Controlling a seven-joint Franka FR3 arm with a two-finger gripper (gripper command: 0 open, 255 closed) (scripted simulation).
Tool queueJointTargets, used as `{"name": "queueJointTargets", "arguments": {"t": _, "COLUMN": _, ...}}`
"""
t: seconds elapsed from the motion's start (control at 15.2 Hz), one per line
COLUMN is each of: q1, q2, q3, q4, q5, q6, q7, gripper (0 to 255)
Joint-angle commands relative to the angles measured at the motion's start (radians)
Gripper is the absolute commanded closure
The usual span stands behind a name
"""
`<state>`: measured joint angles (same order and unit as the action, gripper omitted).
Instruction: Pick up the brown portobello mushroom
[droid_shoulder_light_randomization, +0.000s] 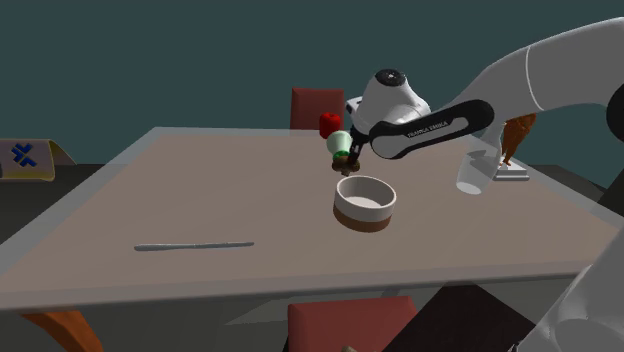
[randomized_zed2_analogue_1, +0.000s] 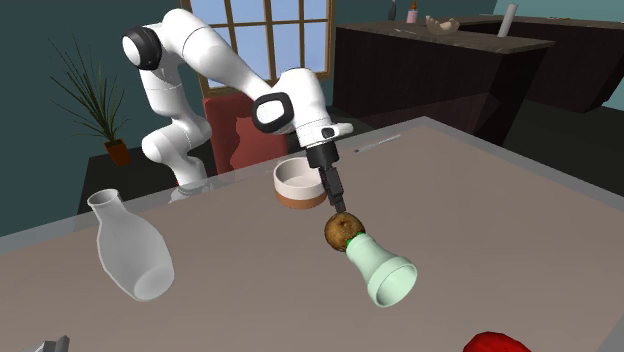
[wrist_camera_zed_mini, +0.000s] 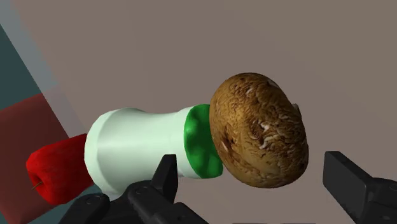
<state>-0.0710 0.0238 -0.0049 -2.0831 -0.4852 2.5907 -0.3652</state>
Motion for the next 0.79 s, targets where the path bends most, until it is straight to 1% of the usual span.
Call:
{"name": "queueJointTargets", "arguments": {"t": 0.0, "q1": 0.000, "q2": 0.024, "q3": -0.002, "q4": 0.009, "q5": -0.024, "q6": 0.024, "q7": 0.009, "gripper": 0}}
{"name": "queueJointTargets", "arguments": {"t": 0.4, "q1": -0.001, "q2": 0.065, "q3": -0.012, "q4": -0.026, "q5": -0.088, "q6": 0.095, "q7": 0.074, "gripper": 0}}
{"name": "queueJointTargets", "arguments": {"t": 0.53, "q1": -0.001, "q2": 0.065, "q3": -0.012, "q4": -0.026, "q5": -0.087, "q6": 0.095, "q7": 0.074, "gripper": 0}}
{"name": "queueJointTargets", "arguments": {"t": 0.59, "q1": -0.001, "q2": 0.064, "q3": -0.012, "q4": -0.026, "q5": -0.088, "q6": 0.094, "q7": 0.075, "gripper": 255}}
{"name": "queueJointTargets", "arguments": {"t": 0.73, "q1": 0.000, "q2": 0.063, "q3": -0.011, "q4": -0.027, "q5": -0.088, "q6": 0.094, "q7": 0.075, "gripper": 255}}
